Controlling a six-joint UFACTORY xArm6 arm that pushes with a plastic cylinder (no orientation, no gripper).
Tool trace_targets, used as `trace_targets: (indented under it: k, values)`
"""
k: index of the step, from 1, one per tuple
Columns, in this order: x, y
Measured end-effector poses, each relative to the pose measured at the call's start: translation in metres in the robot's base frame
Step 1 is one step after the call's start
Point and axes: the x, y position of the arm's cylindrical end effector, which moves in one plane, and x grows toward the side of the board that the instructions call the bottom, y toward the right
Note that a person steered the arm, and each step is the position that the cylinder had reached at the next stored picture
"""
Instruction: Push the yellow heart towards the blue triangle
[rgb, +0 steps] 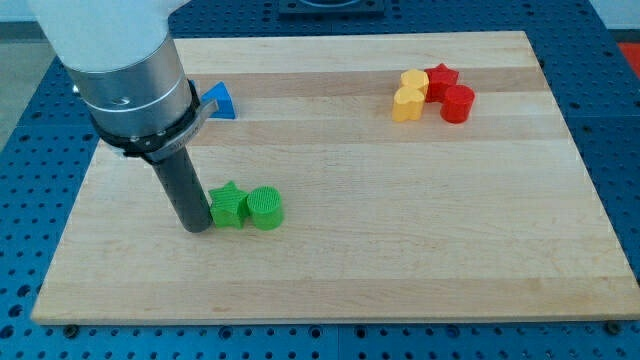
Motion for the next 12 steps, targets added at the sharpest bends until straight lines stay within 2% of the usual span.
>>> trace_targets:
  k: [1,2,4,6,8,10,11,12]
  values:
    - [-0.019,-0.017]
    - [-0.068,-0.003]
    - [-0.073,0.028]
    - [-0.073,0.102]
    - [-0.073,0.124]
    - [-0.075,0.243]
    - [-0.076,0.271]
    - [-0.101,0.271]
